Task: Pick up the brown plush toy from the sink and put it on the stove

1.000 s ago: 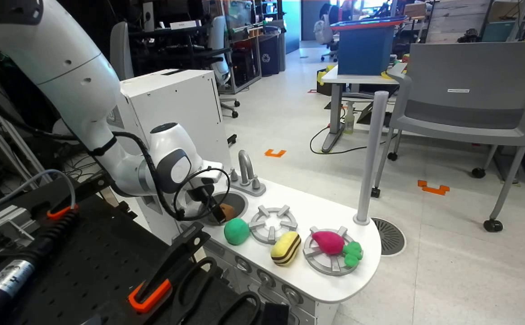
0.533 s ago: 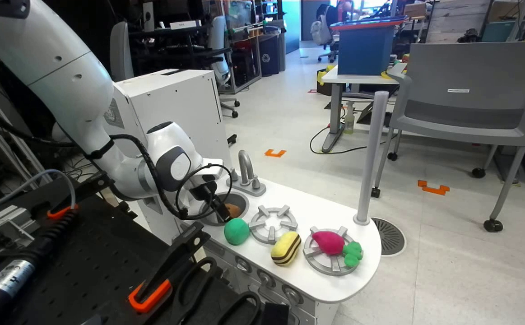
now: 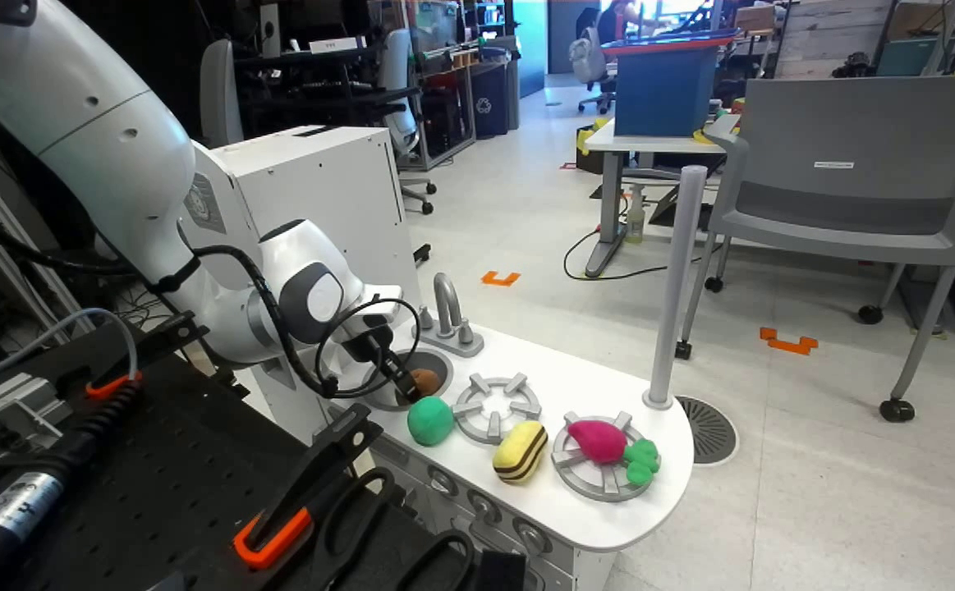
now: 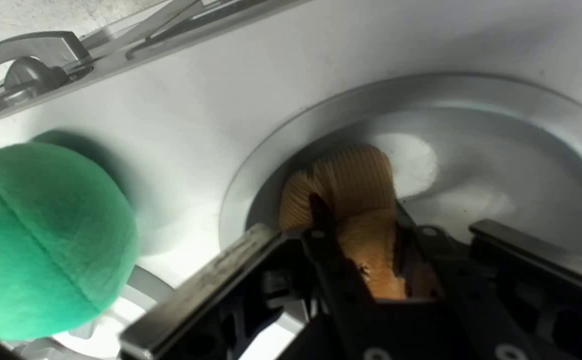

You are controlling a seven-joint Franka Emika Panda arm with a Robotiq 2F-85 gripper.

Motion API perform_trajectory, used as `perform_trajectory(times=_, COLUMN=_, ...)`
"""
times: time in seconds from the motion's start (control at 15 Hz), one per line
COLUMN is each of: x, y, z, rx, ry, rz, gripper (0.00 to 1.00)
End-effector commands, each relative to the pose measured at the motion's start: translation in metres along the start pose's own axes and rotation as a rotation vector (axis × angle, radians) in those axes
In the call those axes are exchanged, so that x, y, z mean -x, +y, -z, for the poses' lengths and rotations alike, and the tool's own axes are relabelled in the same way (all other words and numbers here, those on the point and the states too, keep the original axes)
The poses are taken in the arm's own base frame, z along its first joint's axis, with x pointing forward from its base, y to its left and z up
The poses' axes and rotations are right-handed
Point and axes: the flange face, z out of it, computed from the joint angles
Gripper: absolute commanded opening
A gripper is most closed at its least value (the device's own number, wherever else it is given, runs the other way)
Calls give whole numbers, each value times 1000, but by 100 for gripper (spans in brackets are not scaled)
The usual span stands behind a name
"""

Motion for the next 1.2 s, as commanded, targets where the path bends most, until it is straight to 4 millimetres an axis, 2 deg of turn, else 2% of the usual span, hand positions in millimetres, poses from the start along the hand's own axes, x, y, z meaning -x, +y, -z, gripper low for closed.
perform_trajectory(times=0.0, x=-3, y=2, z=-3, rx=-47, ry=-14, rz=-18, gripper=6)
perform_trajectory(times=0.27, x=-21, y=-9, z=24, rx=-114, ry=-3, rz=-28, gripper=6)
perform_trajectory(times=0.53, x=-44, y=-11, z=54, rx=-190, ry=-42, rz=-31, gripper=6)
perform_trajectory(times=0.67, x=-58, y=1, z=56, rx=-182, ry=-84, rz=-60, gripper=6)
perform_trajectory(times=0.93, x=-96, y=43, z=58, rx=-127, ry=-115, rz=-139, gripper=6)
perform_trajectory(times=1.13, x=-115, y=72, z=61, rx=-83, ry=-155, rz=-185, gripper=6)
